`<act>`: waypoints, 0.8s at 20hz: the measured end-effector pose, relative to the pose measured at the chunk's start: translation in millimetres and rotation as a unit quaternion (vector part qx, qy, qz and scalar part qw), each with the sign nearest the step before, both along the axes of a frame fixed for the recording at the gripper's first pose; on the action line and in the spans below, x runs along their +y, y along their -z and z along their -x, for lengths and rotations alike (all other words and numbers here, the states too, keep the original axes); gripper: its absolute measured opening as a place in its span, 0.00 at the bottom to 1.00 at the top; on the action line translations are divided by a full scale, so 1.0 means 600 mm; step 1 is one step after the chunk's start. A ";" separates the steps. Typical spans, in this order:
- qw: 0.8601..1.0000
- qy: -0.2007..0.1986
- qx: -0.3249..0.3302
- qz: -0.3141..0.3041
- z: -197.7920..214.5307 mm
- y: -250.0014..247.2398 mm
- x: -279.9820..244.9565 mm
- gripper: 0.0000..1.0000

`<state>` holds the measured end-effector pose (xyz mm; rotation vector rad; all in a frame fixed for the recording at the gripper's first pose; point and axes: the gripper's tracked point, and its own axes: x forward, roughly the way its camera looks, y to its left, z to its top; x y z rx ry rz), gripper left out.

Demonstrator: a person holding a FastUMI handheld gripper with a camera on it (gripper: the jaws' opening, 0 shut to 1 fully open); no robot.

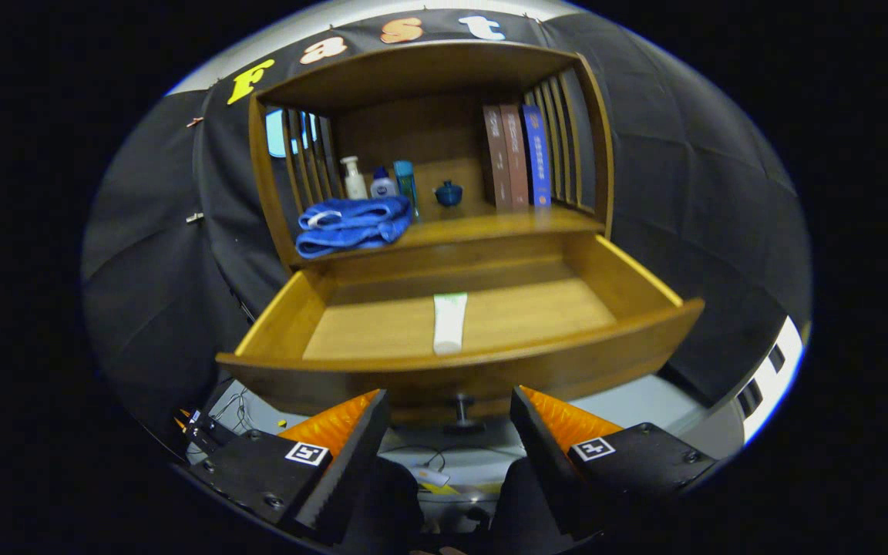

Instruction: Pull open the drawer, take out the items inside it, and place them on the countertop above the cabinet.

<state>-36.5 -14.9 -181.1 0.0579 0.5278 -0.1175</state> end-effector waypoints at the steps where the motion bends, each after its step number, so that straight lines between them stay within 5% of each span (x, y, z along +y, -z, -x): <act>1: 1.000 -0.006 -0.008 -0.005 -0.026 -0.019 0.002 0.98; 4: 0.999 -0.007 0.015 -0.031 -0.122 -0.020 -0.004 0.98; 8: 0.990 0.011 0.131 -0.057 -0.207 0.075 -0.021 0.98; 16: 0.946 0.027 0.322 -0.010 -0.246 0.210 -0.062 0.98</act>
